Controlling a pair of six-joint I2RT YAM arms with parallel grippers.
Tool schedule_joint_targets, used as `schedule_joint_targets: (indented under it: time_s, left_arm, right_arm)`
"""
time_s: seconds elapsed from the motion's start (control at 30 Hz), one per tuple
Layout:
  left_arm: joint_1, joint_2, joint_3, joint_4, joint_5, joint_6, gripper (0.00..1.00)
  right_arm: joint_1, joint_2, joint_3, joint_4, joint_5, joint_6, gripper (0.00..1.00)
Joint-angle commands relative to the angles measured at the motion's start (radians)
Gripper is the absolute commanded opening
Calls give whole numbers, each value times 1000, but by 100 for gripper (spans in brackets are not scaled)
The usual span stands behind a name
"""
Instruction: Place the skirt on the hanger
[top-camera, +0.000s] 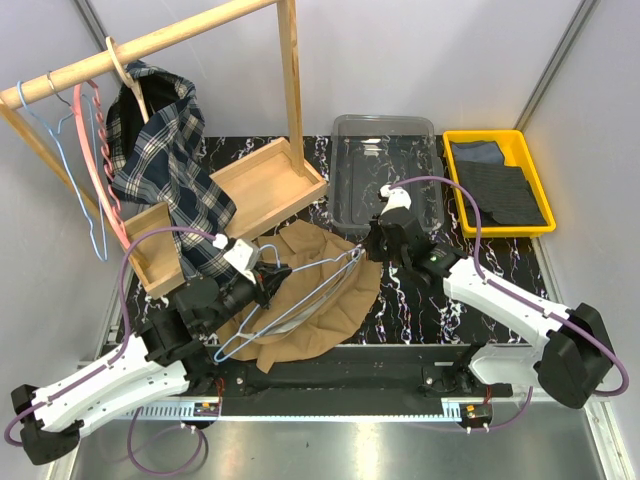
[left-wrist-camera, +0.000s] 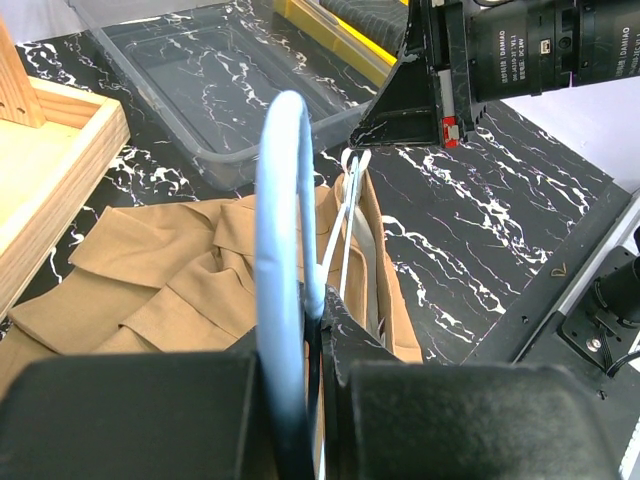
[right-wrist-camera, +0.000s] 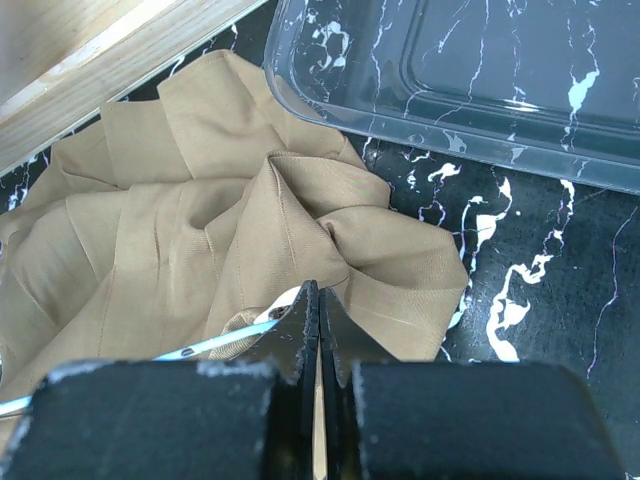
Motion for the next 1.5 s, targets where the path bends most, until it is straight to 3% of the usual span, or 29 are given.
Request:
schedule_joint_targets:
  time_s: [0.0,0.27,0.6,1.0,1.47]
  left_arm:
    - [-2,-18,8,38,-36,8,0]
    - [-2,-60,-7,47,-60,9,0]
    - [-2,14,-1,44,-30,8,0]
    - [-2,52,-9,122,-80,-3,0]
    - [-5,91,-4,296,-33,12,0]
  right_arm:
    - [-8,-34,1,6,22,2,0]
    - [-8,-39,-2,1,8,-3,0]
    - [-8,-85,11,1,19,6,0]
    - [-8,-91,26,-5,-171,-18,0]
    - [-8,-100,67,21,-325,-56,0]
